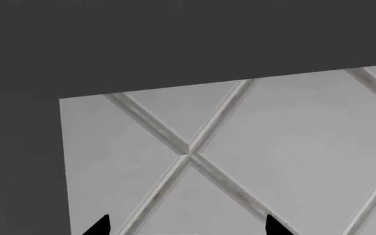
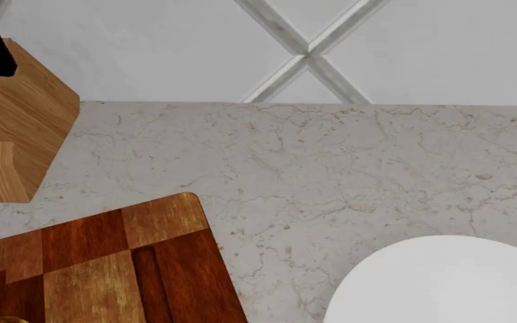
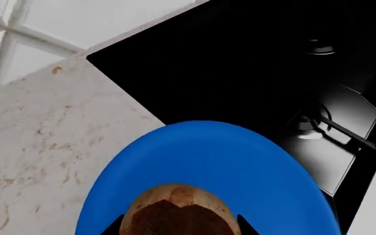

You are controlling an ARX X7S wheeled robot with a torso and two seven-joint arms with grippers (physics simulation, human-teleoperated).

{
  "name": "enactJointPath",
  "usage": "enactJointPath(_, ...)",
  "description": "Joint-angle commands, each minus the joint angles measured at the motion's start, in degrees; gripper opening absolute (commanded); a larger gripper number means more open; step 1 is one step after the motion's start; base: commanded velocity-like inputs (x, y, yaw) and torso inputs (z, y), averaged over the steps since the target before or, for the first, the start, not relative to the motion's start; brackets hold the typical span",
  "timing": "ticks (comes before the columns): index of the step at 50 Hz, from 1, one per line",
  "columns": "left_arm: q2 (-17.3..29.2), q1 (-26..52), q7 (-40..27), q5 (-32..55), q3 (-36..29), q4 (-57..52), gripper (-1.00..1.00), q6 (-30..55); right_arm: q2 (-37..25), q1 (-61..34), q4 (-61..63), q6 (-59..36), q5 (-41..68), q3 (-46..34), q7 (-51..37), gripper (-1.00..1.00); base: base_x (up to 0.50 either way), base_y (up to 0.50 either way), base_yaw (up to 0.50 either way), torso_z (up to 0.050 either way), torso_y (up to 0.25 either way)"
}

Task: Place all breads on the cutting board.

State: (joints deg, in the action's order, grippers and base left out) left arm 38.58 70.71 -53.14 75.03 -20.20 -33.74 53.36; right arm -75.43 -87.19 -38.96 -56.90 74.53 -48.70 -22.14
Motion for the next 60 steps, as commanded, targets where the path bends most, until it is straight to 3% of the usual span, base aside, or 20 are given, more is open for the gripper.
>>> enactJointPath(1, 0.54, -2.03, 1.87, 0.76, 3.58, -2.02, 1.00, -0.89, -3.29, -3.25, 15.84, -7.65, 2.76, 4.00, -2.98, -1.00, 0.00, 0.00, 0.00, 0.000, 0.000)
enactJointPath(8, 2.61, -4.67, 4.61, 0.34, 5.70, -2.37, 1.00, -3.22, -3.05, -7.28, 23.00, -14.04, 6.71, 6.20, -7.75, -1.00, 0.00, 0.00, 0.00, 0.000, 0.000)
enactJointPath(23, 9.49, -10.84, 7.45, 3.86, 12.42, -4.65, 1.00, -6.75, 11.20, -17.14, 29.99, -24.98, 14.12, 7.47, -16.89, -1.00, 0.00, 0.00, 0.00, 0.000, 0.000)
enactJointPath(35, 10.21, -12.50, 8.03, 3.36, 13.40, -4.91, 1.00, -7.77, 19.55, -20.12, 32.47, -27.17, 17.67, 5.67, -17.41, -1.00, 0.00, 0.00, 0.00, 0.000, 0.000)
enactJointPath(60, 10.67, -15.92, 9.24, 2.01, 14.52, -5.43, 1.00, -9.72, 37.99, -19.12, 27.74, -20.61, 7.00, -3.85, 2.00, -1.00, 0.00, 0.00, 0.00, 0.000, 0.000)
